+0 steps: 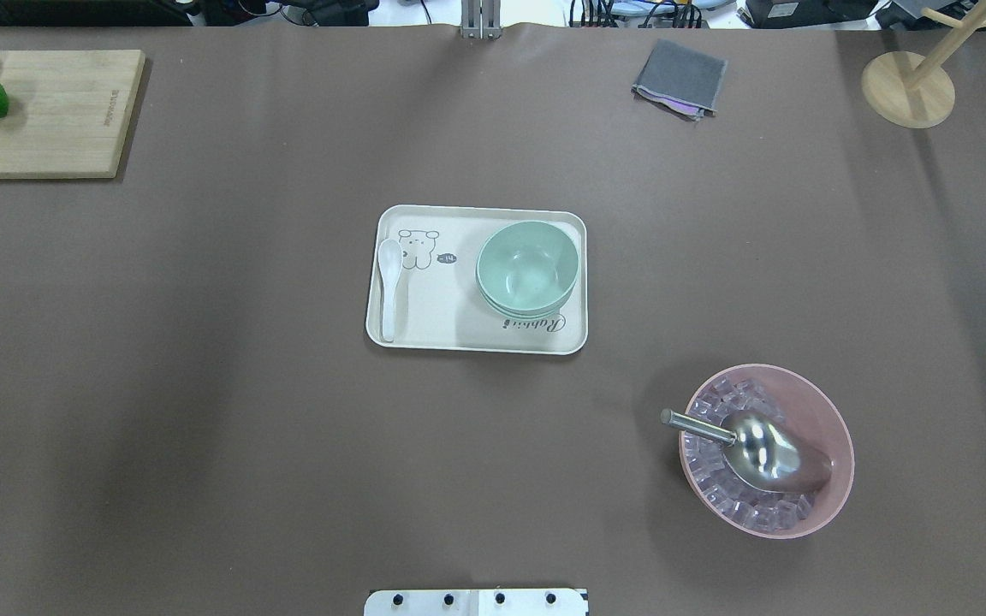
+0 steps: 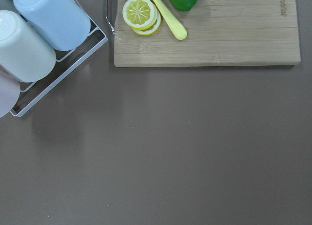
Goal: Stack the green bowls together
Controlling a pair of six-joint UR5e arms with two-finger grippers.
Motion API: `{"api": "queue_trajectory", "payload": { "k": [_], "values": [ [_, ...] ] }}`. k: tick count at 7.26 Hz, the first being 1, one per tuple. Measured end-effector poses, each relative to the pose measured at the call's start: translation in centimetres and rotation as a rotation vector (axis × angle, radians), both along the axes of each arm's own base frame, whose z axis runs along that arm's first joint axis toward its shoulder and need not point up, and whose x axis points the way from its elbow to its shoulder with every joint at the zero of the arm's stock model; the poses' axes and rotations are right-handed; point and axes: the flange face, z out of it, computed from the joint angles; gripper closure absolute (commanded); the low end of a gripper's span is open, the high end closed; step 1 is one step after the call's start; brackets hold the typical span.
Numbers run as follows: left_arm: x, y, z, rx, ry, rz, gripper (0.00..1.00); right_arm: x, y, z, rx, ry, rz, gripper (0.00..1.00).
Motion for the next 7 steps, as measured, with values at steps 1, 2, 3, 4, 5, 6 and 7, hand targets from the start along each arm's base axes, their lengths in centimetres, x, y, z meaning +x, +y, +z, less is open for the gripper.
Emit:
{"api": "queue_trajectory", "payload": {
  "k": [1, 2, 3, 4, 5, 6, 7],
  "values": [
    [-1.8, 0.2, 1.3, -0.02, 0.003, -0.036, 0.02, 0.0, -0.4, -0.3, 0.003, -0.001, 0.003, 0.0],
    [-2.6, 0.3, 2.0, -0.027, 0.003, -0.052, 0.02, 0.1, -0.8, -0.5, 0.004, -0.001, 0.005, 0.0],
    [-2.9, 0.3, 2.5, -0.028, 0.0, -0.057, 0.02, 0.1, -1.2, -0.9, 0.005, -0.001, 0.006, 0.0],
    [-3.0, 0.3, 3.5, -0.028, -0.001, -0.057, 0.02, 0.1, -1.8, -1.5, 0.008, 0.0, 0.006, 0.0],
    [-3.0, 0.5, 5.0, -0.022, -0.002, -0.057, 0.02, 0.2, -2.4, -1.9, 0.009, 0.002, 0.006, 0.0],
    [-3.0, 0.7, 6.6, -0.017, -0.002, -0.059, 0.02, 0.2, -2.8, -2.2, 0.007, 0.003, 0.006, 0.0],
    [-3.0, 0.8, 7.6, -0.013, 0.002, -0.061, 0.02, 0.2, -3.0, -2.3, 0.005, 0.004, 0.006, 0.0]
  ]
}}
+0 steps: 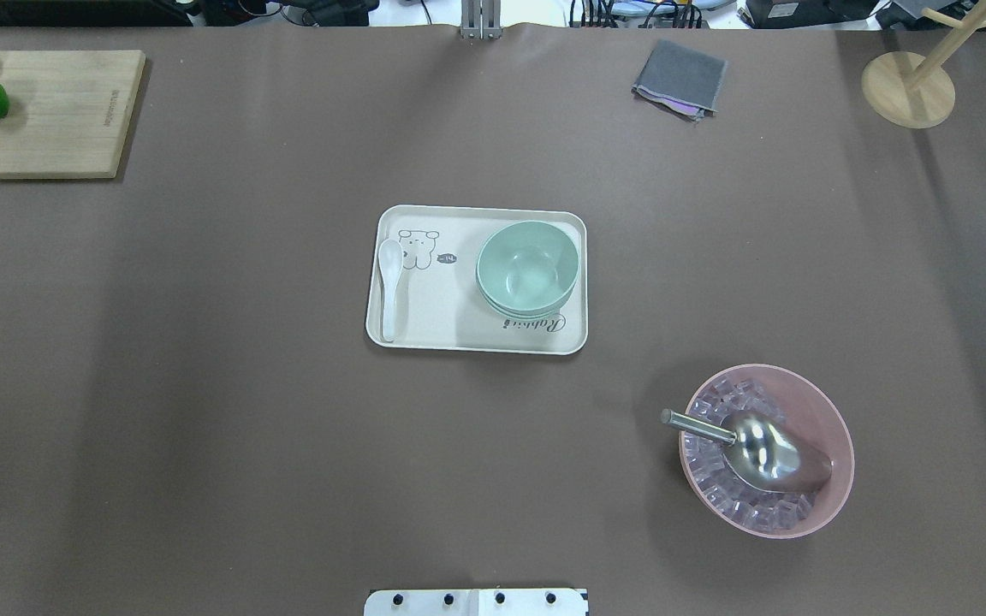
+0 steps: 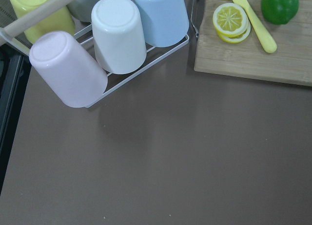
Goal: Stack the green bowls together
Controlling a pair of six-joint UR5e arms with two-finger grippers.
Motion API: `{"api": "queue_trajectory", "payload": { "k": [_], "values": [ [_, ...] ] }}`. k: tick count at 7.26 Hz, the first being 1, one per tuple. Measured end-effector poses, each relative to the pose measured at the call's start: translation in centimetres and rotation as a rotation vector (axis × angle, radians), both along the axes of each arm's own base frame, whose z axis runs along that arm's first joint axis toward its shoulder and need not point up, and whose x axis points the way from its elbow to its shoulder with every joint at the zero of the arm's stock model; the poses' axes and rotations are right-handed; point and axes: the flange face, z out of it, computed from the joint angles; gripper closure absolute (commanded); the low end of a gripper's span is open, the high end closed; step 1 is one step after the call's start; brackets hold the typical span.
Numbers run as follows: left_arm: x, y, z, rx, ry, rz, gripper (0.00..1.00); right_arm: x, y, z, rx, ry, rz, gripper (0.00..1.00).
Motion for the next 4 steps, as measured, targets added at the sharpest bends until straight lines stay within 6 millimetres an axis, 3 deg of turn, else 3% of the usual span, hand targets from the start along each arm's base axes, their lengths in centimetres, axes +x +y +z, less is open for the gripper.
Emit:
{"api": "queue_trajectory", "payload": {
  "k": [2, 4],
  "values": [
    [0.8, -0.6, -0.3, -0.001, 0.008, -0.005, 0.02, 0.0, -0.1, -0.1, -0.001, -0.002, 0.001, 0.0],
    [4.7, -1.9, -3.3, -0.028, 0.029, -0.02, 0.02, 0.0, -0.2, -0.6, -0.005, -0.006, 0.013, 0.0]
  ]
}}
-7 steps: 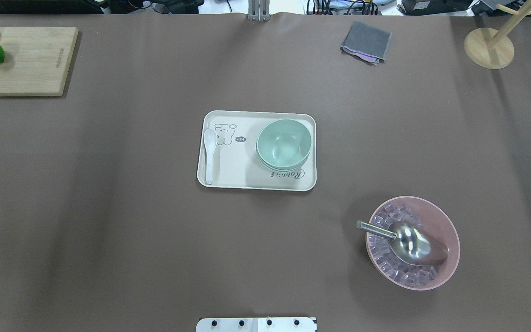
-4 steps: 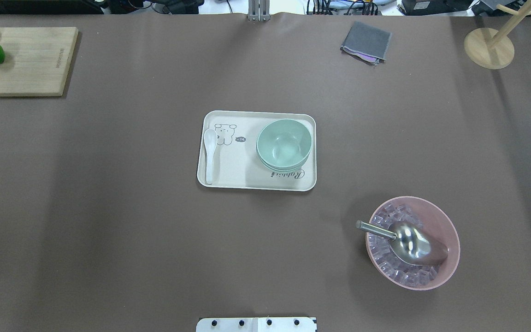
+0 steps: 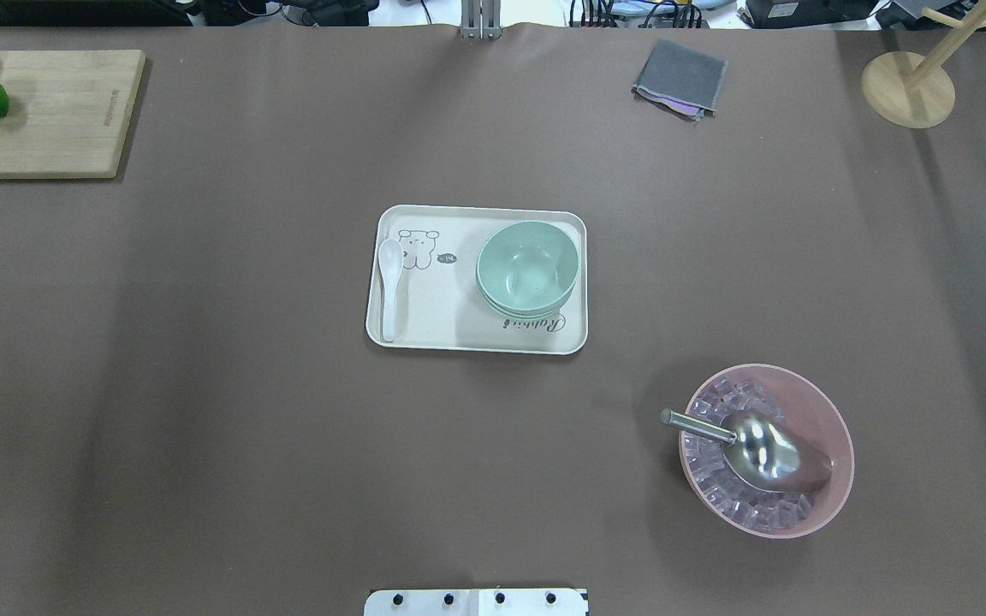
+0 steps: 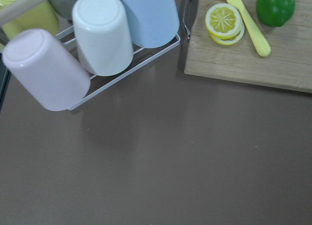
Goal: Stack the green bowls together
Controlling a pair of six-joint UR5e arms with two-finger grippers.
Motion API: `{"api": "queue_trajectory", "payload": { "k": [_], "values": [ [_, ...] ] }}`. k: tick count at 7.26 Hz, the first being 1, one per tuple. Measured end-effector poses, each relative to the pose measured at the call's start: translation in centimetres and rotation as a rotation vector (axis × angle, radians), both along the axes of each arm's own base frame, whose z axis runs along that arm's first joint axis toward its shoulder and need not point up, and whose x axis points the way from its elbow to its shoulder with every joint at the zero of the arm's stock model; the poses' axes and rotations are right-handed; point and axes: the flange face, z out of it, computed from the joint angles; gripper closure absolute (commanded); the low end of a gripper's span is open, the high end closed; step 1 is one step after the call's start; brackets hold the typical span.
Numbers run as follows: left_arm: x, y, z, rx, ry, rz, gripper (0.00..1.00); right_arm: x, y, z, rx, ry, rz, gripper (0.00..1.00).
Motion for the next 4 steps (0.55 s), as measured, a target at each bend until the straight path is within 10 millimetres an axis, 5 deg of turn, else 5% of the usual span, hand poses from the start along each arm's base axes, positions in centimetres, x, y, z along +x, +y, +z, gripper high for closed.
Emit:
{"api": "queue_trajectory", "payload": {
  "k": [4],
  "values": [
    [1.9, 0.6, -2.5, 0.007, 0.042, 0.001, 0.02, -0.3, -0.3, -0.5, -0.008, 0.004, 0.013, 0.0]
  ]
}}
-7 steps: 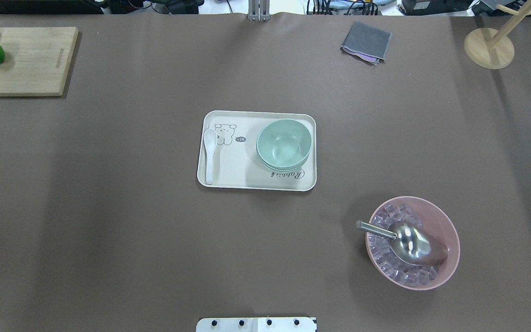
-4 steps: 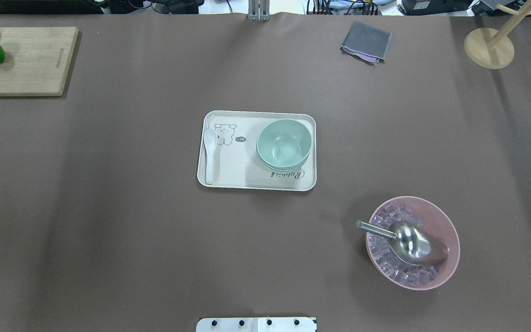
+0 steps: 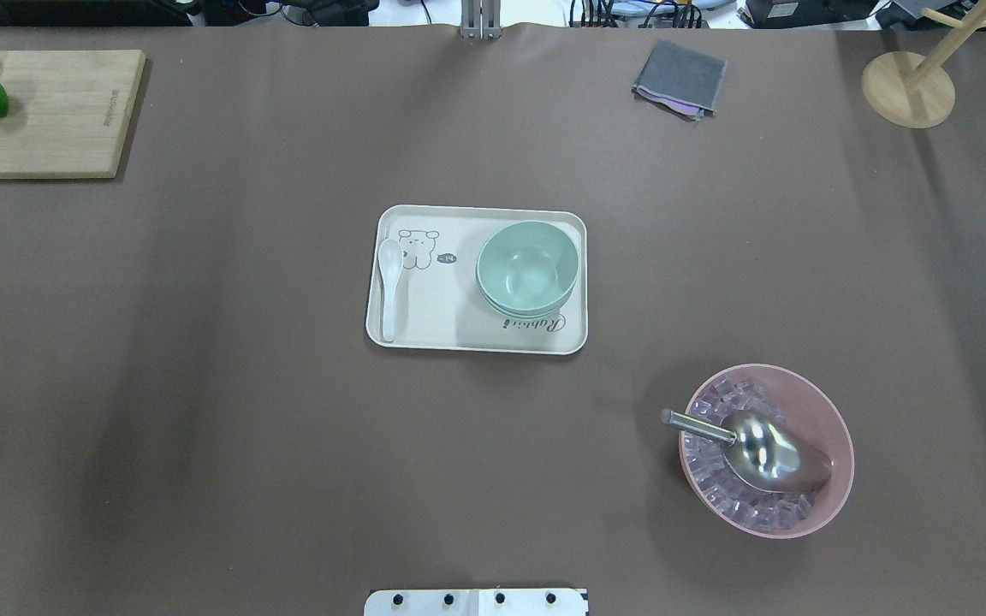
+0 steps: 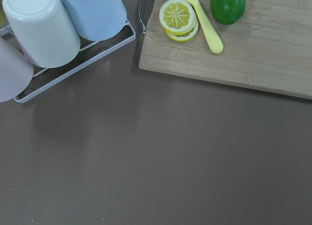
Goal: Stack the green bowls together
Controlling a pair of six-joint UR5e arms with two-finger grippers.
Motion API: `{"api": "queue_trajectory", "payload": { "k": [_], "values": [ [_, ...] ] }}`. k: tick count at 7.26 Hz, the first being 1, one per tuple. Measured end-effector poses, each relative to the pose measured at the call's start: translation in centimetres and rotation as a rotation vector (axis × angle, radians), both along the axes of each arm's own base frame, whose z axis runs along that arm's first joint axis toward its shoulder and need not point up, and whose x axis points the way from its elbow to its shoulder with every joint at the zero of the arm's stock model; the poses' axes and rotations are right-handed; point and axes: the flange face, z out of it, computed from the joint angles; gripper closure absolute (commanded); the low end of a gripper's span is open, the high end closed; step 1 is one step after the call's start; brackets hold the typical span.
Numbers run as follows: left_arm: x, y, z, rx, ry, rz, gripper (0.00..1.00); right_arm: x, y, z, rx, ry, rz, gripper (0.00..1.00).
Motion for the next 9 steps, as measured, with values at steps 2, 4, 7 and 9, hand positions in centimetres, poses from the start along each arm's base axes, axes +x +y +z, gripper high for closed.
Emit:
{"api": "queue_trajectory", "payload": {
  "k": [2, 4, 7, 9],
  "values": [
    [-0.1, 1.6, -0.3, 0.003, 0.002, -0.001, 0.02, -0.7, -0.5, -0.3, -0.012, 0.002, 0.005, 0.0],
    [-0.1, 2.3, 0.1, -0.003, 0.002, 0.001, 0.02, -1.0, -0.8, -0.8, -0.017, -0.002, 0.014, 0.0],
    [-0.1, 2.5, 0.0, -0.002, 0.003, 0.003, 0.02, -1.2, -1.3, -1.9, -0.003, -0.003, 0.018, 0.0],
    [0.0, 2.5, 0.0, -0.003, 0.019, 0.007, 0.02, -1.4, -1.6, -2.1, 0.0, -0.004, 0.015, 0.0]
  ]
}}
